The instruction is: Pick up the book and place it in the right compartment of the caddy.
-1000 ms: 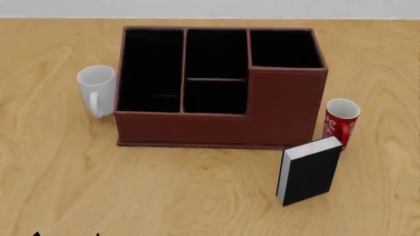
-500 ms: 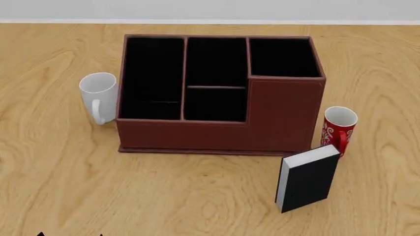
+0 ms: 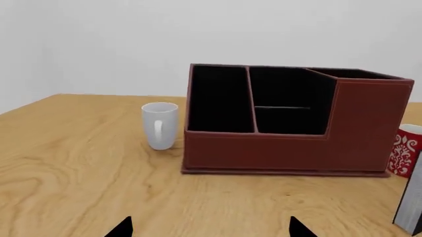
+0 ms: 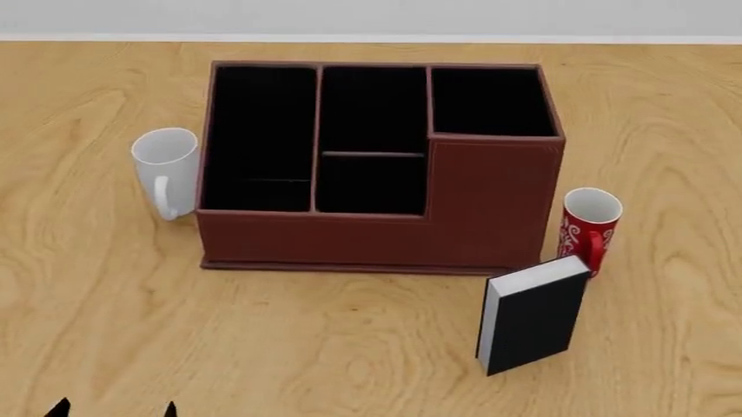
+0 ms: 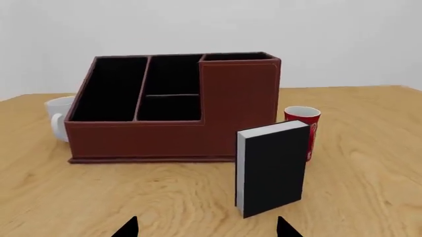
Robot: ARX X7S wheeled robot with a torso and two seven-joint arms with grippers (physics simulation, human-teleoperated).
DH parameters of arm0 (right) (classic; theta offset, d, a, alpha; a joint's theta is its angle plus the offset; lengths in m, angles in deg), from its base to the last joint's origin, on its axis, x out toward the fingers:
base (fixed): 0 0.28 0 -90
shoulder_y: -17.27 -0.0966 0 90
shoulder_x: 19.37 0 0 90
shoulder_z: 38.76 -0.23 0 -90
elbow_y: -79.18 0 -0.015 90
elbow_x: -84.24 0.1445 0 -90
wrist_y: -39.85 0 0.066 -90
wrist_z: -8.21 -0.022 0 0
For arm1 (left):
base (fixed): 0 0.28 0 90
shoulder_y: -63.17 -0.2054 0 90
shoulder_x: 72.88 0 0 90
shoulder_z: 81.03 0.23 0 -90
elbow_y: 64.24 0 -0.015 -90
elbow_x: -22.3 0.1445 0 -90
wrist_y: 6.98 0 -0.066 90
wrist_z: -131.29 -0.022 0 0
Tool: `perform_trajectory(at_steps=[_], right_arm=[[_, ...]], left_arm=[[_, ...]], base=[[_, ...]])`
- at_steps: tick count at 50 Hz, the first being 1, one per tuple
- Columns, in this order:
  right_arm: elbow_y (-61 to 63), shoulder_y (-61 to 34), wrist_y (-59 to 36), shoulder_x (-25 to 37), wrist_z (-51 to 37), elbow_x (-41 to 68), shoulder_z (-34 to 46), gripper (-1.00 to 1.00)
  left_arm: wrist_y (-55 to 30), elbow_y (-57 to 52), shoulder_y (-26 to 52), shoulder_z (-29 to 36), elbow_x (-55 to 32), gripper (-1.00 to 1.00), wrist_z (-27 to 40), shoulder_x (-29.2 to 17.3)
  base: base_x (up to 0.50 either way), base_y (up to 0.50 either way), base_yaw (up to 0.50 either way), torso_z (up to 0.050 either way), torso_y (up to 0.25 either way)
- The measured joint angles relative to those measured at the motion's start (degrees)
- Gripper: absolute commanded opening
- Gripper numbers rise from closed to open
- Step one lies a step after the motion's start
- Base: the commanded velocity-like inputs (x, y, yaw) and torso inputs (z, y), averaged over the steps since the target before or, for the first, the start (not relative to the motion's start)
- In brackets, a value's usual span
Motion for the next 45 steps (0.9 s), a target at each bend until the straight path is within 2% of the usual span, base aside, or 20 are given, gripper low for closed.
perform_trajectory(at_steps=[39, 45], right_arm=[[-0.8, 0.9, 3.5, 1.8, -0.8, 2.5, 2.0, 1.00], [-0.8, 0.9, 3.5, 2.1, -1.4, 2.5, 2.0, 1.00]], left_arm=[[1.1, -0.7, -0.9, 1.7, -1.9, 1.00, 1.1, -1.9], [0.7, -1.2, -0.8, 1.8, -2.3, 1.00, 1.4, -2.1]], base=[[0.00, -0.50, 0.00, 0.000, 0.000], [0.00, -0.06, 0.00, 0.000, 0.000]])
